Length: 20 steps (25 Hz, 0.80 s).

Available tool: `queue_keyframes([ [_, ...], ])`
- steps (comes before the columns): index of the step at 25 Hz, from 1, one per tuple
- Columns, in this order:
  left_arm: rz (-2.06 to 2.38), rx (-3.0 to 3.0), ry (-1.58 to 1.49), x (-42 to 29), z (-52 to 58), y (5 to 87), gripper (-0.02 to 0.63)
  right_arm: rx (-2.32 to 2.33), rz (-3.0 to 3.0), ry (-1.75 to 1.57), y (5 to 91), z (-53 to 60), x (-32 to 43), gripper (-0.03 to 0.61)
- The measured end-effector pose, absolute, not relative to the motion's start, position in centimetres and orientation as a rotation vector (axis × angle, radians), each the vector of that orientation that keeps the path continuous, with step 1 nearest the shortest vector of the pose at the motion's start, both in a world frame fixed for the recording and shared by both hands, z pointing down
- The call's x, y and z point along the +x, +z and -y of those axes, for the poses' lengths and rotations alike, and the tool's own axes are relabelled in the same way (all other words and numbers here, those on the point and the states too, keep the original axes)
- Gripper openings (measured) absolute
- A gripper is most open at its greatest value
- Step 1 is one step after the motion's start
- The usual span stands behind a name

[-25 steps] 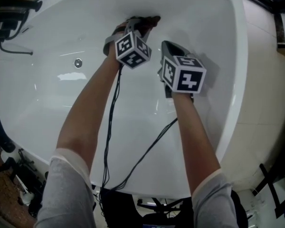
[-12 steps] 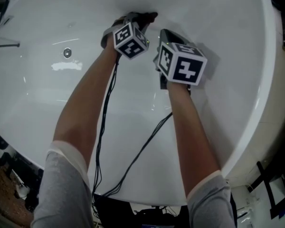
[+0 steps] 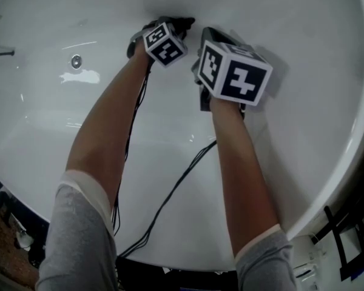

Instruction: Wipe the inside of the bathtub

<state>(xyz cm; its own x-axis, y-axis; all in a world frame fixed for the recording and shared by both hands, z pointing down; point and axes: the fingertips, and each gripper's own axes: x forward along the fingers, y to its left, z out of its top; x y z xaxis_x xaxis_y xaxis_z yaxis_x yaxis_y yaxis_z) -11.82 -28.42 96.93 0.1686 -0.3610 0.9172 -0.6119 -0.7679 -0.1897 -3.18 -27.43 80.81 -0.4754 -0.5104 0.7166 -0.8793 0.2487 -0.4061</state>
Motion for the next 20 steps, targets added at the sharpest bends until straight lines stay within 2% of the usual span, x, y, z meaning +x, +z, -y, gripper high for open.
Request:
queue_keyframes([
  [10, 0.82, 2.224, 1.642, -10.7, 25.4, 98.9, 0.087, 1.25, 2.082, 1.136, 81.4, 26.5, -3.0, 0.011],
  [20, 0.693, 2.248, 1.618, -7.5, 17.5, 99.1, 0.086, 1.231, 2.157, 1.151, 78.0, 27.2, -3.4, 0.011],
])
